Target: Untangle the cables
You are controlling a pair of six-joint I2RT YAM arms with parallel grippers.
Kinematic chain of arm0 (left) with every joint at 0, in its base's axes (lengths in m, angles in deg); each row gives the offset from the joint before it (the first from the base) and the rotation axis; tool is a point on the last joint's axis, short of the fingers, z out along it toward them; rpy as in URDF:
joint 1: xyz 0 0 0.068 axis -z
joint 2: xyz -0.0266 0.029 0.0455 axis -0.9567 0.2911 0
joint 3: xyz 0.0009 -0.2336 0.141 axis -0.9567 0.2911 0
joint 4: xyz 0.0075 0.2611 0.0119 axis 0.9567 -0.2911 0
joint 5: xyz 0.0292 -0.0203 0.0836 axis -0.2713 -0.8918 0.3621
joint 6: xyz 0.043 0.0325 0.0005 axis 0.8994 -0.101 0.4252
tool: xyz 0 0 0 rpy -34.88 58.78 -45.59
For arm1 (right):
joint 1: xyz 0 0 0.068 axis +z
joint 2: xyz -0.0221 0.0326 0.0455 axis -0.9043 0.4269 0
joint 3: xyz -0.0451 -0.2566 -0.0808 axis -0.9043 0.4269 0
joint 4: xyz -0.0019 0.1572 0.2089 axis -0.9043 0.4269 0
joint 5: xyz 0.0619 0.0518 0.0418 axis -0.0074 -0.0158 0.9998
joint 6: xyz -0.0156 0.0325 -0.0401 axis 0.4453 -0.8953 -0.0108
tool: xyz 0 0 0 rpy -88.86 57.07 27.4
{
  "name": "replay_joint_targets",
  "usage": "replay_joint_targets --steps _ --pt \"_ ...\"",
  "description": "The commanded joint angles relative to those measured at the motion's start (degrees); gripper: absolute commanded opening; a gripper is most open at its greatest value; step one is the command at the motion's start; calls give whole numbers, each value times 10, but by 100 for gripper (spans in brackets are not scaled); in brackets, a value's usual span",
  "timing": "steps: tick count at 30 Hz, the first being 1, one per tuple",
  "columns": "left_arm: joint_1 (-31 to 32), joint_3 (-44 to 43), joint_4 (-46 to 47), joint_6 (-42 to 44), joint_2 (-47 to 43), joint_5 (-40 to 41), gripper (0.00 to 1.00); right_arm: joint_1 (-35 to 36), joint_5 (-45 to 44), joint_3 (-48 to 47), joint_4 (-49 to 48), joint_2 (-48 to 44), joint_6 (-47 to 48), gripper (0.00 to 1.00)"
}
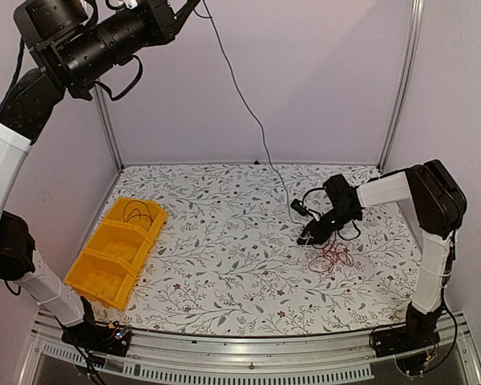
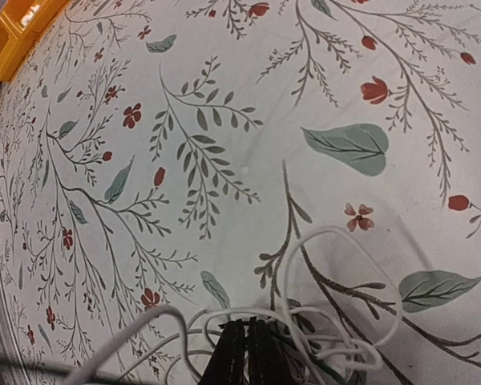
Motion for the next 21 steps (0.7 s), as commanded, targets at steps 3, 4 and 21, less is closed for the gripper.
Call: replay_joint_targets --steps 3,4,21 --pt "2 48 -38 16 11 14 0 -30 -38 -17 -9 -10 -17 9" --pt "2 69 -25 14 4 14 0 -33 -42 -14 -11 -17 -16 9" --pt "2 39 -50 104 -84 196 0 -131 -138 -27 -19 10 -34 11"
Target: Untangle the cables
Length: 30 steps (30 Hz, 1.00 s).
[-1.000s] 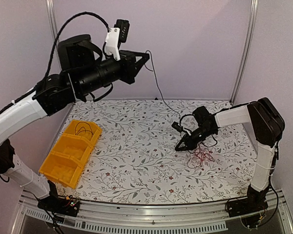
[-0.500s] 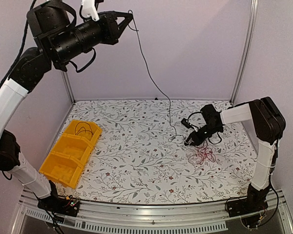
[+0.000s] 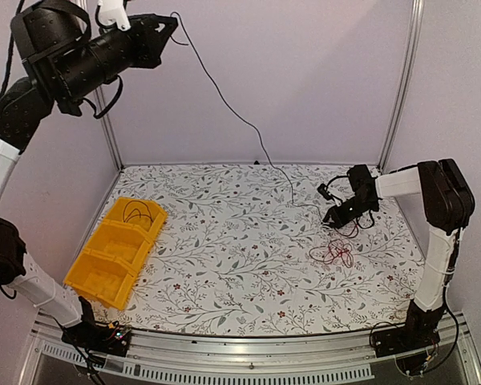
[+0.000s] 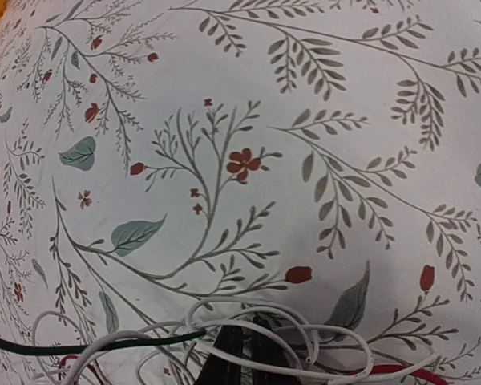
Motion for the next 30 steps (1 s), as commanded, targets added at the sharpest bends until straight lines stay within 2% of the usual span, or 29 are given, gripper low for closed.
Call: replay_joint_targets --steps 1,11,16,20,24,30 --pt "2 0 14 46 -54 77 0 -28 -27 -4 1 9 -7 13" --pt "-4 140 48 12 -103 85 0 -30 -25 -10 5 2 -4 16" --pt "-21 187 31 -21 -115 73 0 -30 36 -11 22 -36 13 27" --pt "-32 244 27 -28 -140 112 0 -30 93 -3 42 -94 41 42" --pt "-88 321 31 -71 -181 68 0 -30 140 0 82 -169 69 52" --pt "-180 342 13 -105 -183 -28 0 -30 161 -3 140 -241 105 58"
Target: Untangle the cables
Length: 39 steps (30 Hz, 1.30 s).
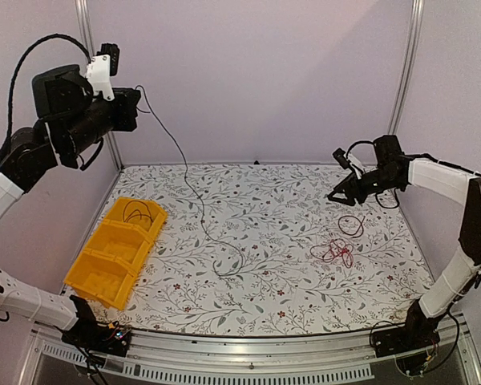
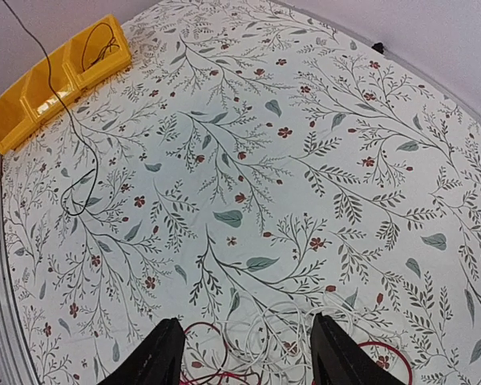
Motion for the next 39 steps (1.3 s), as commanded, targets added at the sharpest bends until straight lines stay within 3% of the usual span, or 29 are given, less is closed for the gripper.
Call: replay_joint_targets --steps 1,15,27,39 --pt "-56 3 -5 -32 8 -86 0 2 38 0 56 -45 37 59" --pt "-198 -168 -85 -29 142 -256 0 2 41 172 -35 -129 51 60" --pt "-251 -316 -124 -17 235 -319 0 2 19 167 -41 -77 63 61" --pt "-301 -372 -112 -7 219 -307 0 2 15 166 -42 -58 66 61"
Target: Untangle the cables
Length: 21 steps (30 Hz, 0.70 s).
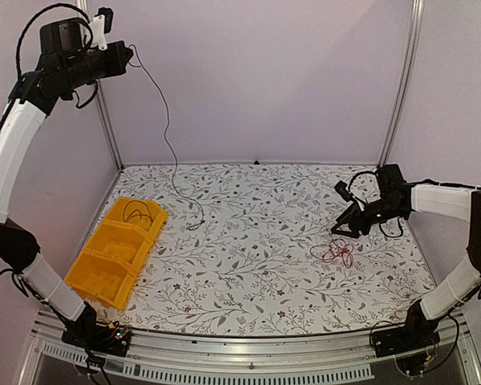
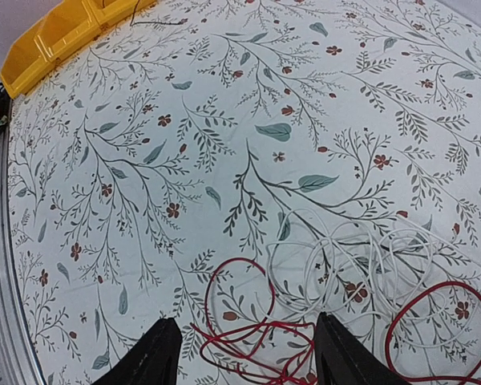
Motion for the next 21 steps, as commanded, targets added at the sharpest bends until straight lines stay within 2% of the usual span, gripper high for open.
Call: replay_joint_targets --steps 1,21 --pt "-26 -19 8 10 -18 -5 0 2 -2 -8 -6 14 7 61" --pt "-121 -41 40 10 -51 -7 0 2 -8 -9 -5 35 9 61"
